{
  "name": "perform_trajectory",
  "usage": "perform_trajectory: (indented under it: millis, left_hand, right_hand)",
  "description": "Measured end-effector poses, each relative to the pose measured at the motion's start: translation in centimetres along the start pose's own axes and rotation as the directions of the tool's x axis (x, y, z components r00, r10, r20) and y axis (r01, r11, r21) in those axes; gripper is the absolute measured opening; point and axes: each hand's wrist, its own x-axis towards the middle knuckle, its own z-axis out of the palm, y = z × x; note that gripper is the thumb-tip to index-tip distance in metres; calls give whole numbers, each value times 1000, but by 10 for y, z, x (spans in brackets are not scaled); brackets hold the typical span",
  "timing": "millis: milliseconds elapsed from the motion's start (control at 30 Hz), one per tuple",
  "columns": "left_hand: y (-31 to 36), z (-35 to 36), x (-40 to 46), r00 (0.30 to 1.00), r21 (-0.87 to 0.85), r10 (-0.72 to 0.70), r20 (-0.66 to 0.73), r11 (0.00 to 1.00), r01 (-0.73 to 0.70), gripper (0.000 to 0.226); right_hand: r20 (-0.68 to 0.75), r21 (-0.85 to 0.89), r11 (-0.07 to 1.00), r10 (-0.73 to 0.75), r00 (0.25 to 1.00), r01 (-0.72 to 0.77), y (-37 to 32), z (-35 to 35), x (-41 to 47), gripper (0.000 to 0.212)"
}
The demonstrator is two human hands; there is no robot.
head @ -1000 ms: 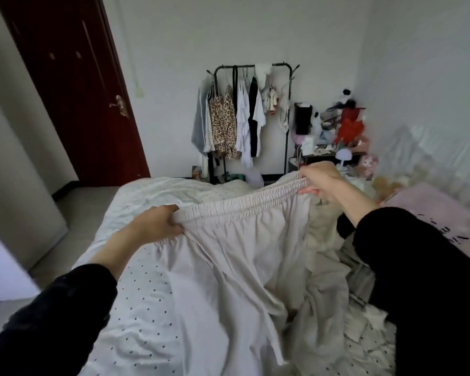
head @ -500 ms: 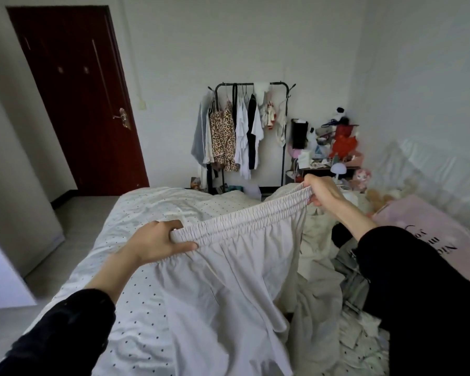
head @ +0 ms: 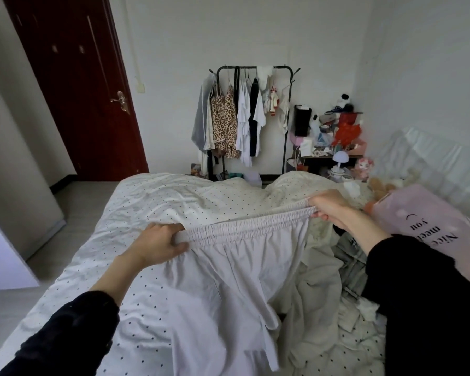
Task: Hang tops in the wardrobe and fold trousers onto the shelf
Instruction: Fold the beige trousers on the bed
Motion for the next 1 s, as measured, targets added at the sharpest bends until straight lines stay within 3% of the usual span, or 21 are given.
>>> perform_trajectory:
  millis: [100, 233, 300, 400, 467, 567, 733, 900, 1000]
  left_hand:
    - [0, 8, -3, 1000, -6, 13, 8, 1000, -13, 28]
    - [-3, 9, -7, 996, -130, -6, 92, 991, 18, 32]
    - [-6, 7, -8, 989, -228, -12, 149, 972, 47, 30]
    - [-16, 7, -12, 971, -271, -21, 236, 959, 87, 34]
    - [-23, 7, -15, 961, -244, -13, 275, 966, 82, 31]
    - [-27, 10, -21, 966, -185, -40, 255, 979, 89, 23]
    - [-26, 15, -22, 980, 13, -169, 106, 986, 168, 25]
    - [-22, 11, -17, 974, 119, -222, 47, 969, 216, 28]
    - [-18, 8, -17, 970, 113, -242, 31, 965, 237, 26]
  right_hand:
    - [-142, 171, 984, 80, 987, -55, 10, 9, 7, 17]
    - [-162, 273, 961, 83, 983, -36, 11, 15, 5, 26]
    - [-141, 222, 975, 26, 990, 6, 9, 14, 1, 25]
    - [-113, -14, 992, -127, 985, 126, 6, 7, -3, 12]
    - [2, -123, 976, -182, 983, 181, 5, 3, -5, 20]
    - [195, -220, 963, -115, 974, 157, 2, 0, -10, 34]
    - [387, -357, 926, 26, 922, 124, 9, -1, -19, 24]
    - [370, -565, 806, 53, 928, 179, 17, 3, -21, 17]
    - [344, -394, 908, 2, 939, 142, 26, 5, -18, 17]
